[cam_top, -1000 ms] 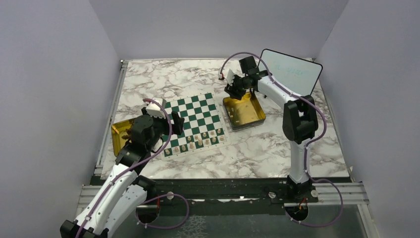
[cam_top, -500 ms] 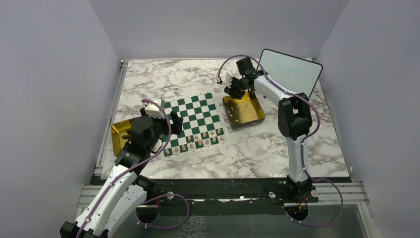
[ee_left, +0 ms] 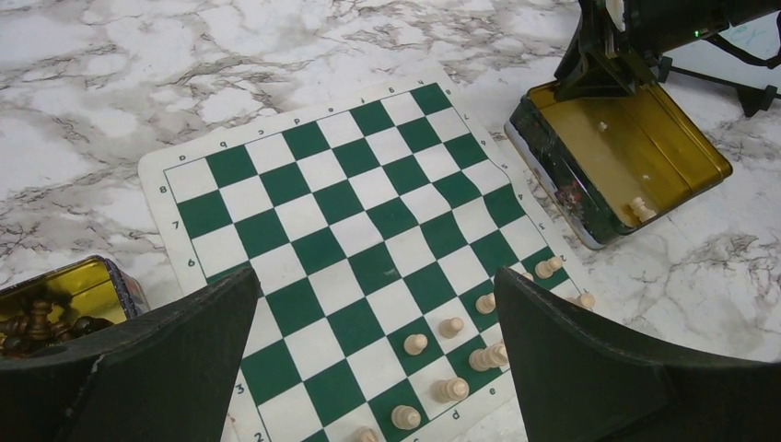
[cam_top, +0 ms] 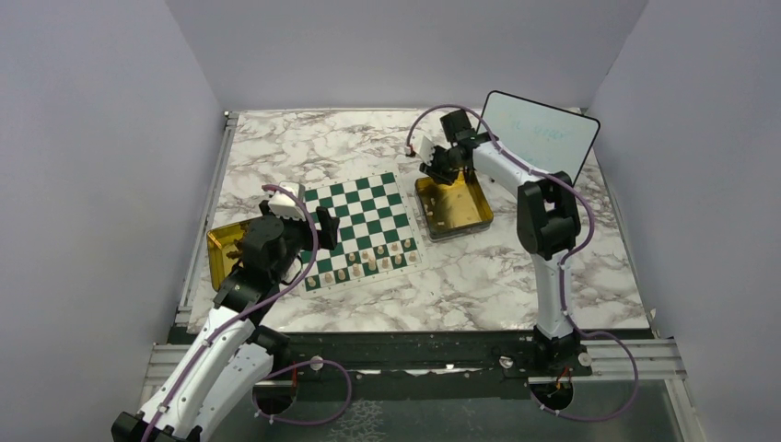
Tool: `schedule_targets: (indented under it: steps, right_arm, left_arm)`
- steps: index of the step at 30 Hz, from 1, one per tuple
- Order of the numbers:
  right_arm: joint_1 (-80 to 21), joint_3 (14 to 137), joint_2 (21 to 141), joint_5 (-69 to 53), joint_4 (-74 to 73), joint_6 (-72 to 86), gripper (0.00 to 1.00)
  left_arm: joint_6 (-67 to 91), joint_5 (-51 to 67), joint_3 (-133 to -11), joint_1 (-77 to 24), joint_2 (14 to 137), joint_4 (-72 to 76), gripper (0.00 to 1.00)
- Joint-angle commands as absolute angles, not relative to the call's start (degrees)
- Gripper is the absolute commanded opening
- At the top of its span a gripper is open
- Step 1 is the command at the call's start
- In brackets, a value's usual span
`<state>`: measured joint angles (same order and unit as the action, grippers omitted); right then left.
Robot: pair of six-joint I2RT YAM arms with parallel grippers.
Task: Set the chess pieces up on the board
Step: Adjust the storage box at the center of the board.
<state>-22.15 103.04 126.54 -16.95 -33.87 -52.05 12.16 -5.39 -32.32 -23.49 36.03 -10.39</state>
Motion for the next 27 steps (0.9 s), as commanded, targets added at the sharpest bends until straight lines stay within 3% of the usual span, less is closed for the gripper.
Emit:
schedule_targets:
  steps: [1, 19, 27]
  right_arm:
    - [-21.2, 101.3, 125.4, -14.5, -33.4, -48.8, 0.31]
    - [-18.1, 92.6, 119.6, -6.4, -32.1, -44.2, 0.21]
    - [-17.0, 92.0, 117.5, -1.2, -33.5, -33.1, 0.18]
  left_arm:
    - [12.1, -6.6, -31.5, -23.7, 35.2, -8.8, 0.99]
    - [12.4, -6.2, -31.3, -23.8, 34.2, -8.6, 0.99]
    - [12.8, -6.0, -31.2, -24.2, 33.3, -8.6, 0.99]
